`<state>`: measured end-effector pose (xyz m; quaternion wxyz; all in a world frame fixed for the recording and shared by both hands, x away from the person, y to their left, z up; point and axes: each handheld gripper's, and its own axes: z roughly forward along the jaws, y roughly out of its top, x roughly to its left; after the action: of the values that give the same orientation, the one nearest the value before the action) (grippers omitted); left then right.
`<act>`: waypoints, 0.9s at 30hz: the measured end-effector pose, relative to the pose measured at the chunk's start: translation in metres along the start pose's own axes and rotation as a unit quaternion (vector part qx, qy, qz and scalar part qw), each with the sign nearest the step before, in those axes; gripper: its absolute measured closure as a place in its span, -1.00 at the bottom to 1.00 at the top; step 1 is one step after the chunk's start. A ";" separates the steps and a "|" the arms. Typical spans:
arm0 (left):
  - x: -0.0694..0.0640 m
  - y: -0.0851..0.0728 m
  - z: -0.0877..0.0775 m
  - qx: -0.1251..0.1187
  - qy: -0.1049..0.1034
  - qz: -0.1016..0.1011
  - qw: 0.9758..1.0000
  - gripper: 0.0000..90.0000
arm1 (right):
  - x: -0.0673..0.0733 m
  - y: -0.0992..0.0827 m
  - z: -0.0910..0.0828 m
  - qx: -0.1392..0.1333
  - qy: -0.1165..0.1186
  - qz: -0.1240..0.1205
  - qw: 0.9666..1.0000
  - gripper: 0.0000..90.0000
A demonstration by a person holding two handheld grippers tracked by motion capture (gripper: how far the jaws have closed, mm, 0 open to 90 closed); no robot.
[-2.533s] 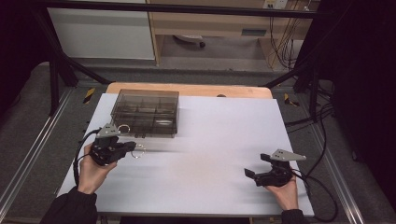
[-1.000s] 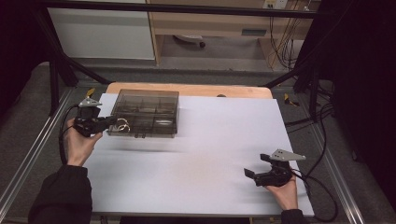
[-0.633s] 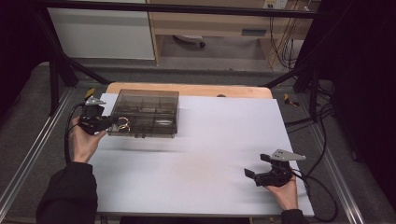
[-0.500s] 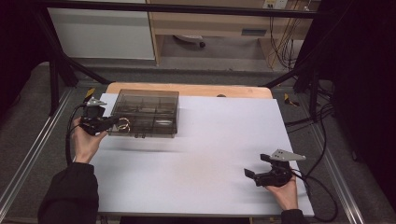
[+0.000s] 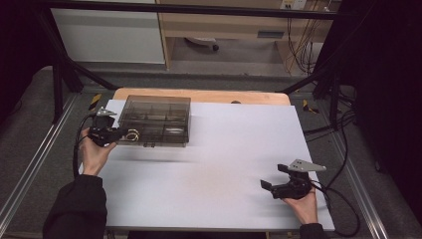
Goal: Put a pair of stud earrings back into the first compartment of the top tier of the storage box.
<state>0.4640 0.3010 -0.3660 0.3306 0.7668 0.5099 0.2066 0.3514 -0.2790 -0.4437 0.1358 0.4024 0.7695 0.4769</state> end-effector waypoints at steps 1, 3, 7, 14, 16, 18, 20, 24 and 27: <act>0.000 0.000 0.000 0.001 0.000 0.001 1.000 0.90 | 0.000 0.000 0.000 0.000 0.000 0.000 1.000 -0.98; -0.001 0.000 0.000 0.003 0.004 0.003 1.000 0.88 | 0.000 0.000 0.000 0.000 0.000 0.000 1.000 -0.98; -0.001 0.000 -0.004 -0.004 0.000 0.004 1.000 0.77 | 0.000 0.000 0.000 0.000 0.000 0.001 1.000 -0.98; -0.003 0.000 -0.017 -0.028 -0.021 -0.002 0.999 0.34 | 0.000 0.000 0.000 -0.001 0.000 0.002 1.000 -0.98; -0.006 0.000 -0.020 -0.033 -0.022 0.004 0.999 0.21 | 0.000 0.000 0.000 0.000 0.000 0.002 1.000 -0.98; -0.006 0.000 -0.022 -0.035 -0.024 0.007 0.999 0.07 | 0.000 0.000 -0.001 -0.002 -0.001 0.001 1.000 -0.98; -0.009 0.000 -0.025 -0.039 -0.029 0.008 0.999 -0.01 | 0.000 0.000 -0.001 -0.002 0.000 0.001 1.000 -0.98; -0.015 -0.002 -0.032 -0.054 -0.041 0.017 0.998 -0.28 | 0.000 0.000 -0.001 -0.002 0.000 0.002 1.000 -0.98; -0.019 -0.004 -0.035 -0.053 -0.055 0.022 0.997 -0.41 | 0.000 0.001 -0.001 -0.003 0.000 0.003 1.000 -0.98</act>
<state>0.4314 0.2949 -0.3439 0.3942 0.7695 0.4618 0.1980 0.3510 -0.2797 -0.4427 0.1353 0.4042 0.7671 0.4795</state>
